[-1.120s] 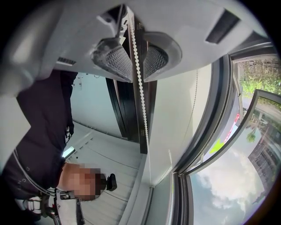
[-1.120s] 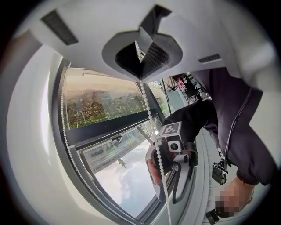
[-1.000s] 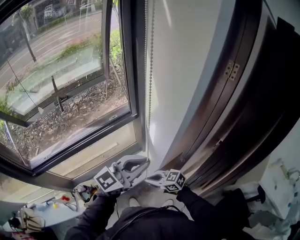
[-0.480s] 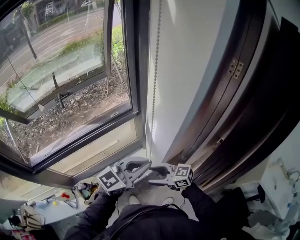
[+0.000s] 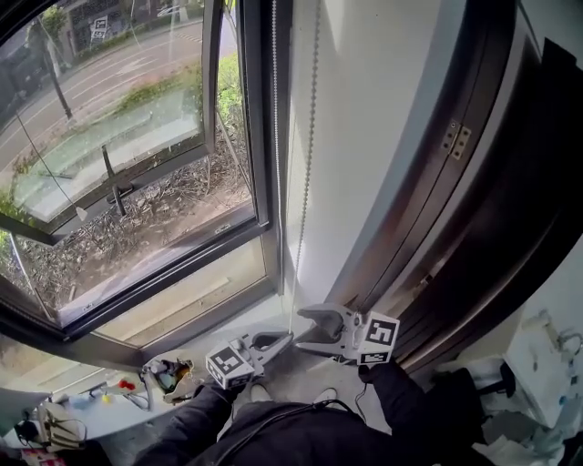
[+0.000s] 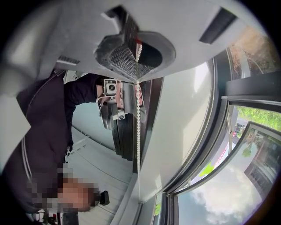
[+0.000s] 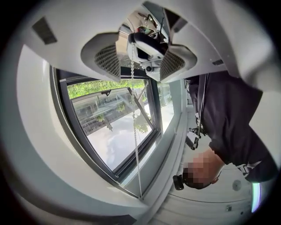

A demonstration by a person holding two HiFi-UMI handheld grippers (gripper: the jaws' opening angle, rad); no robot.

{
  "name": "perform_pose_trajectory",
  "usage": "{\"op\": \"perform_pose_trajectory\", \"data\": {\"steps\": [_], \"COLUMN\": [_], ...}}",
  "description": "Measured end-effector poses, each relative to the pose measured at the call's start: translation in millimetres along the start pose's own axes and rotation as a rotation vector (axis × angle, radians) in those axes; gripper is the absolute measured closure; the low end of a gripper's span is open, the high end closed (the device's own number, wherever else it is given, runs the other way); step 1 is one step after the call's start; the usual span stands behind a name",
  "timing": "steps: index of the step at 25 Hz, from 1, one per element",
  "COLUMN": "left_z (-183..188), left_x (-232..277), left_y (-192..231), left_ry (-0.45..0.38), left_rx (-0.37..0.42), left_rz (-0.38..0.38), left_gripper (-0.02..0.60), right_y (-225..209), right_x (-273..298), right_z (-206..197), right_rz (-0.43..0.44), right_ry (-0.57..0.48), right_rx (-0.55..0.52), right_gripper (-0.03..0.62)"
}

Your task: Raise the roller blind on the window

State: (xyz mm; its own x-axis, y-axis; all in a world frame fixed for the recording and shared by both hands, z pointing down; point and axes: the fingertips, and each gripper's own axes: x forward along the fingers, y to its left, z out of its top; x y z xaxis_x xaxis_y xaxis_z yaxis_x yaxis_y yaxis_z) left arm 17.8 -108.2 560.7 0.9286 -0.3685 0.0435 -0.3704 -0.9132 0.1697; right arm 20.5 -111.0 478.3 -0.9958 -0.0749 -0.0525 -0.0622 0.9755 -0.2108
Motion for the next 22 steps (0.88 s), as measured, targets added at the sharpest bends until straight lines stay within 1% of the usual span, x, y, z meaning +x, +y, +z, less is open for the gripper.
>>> {"op": "perform_pose_trajectory", "data": {"steps": [5,8,11,13,17,18,20,21,22], "left_z": [-27,-51,-76,-79,-66,-61,-49,-42,-34], "left_x": [5,7,2,-1,2,1,-9,-17,-26], "left_y": [-6,-9,-10,-14,-35,-35,-28,-21,-14], "left_ry": [0.023,0.067,0.098,0.1,0.108,0.092,0.028,-0.008,-0.038], "left_rx": [-0.072,-0.084,-0.121,-0.135,-0.098,-0.103,-0.143,-0.164,-0.175], "left_rz": [-0.015,-0.022,-0.019,-0.018,-0.038,-0.026,0.039,0.086,0.137], "left_gripper": [0.574,0.574,0.574,0.574,0.574,0.572,0.571,0.571,0.571], "right_y": [0,0,0,2,5,5,4,3,1], "right_x": [4,6,8,9,7,7,7,7,7], "right_z": [1,-1,-3,-5,-5,-4,-3,-3,-1], "right_rz": [-0.005,-0.007,-0.011,-0.009,-0.003,-0.006,-0.022,-0.038,-0.061], "right_ry": [0.001,0.008,0.018,0.025,0.03,0.029,0.034,0.037,0.034], "right_rx": [-0.004,-0.004,-0.001,0.001,0.007,0.007,0.001,-0.01,-0.026], "right_gripper": [0.318,0.326,0.327,0.329,0.341,0.347,0.357,0.376,0.429]}}
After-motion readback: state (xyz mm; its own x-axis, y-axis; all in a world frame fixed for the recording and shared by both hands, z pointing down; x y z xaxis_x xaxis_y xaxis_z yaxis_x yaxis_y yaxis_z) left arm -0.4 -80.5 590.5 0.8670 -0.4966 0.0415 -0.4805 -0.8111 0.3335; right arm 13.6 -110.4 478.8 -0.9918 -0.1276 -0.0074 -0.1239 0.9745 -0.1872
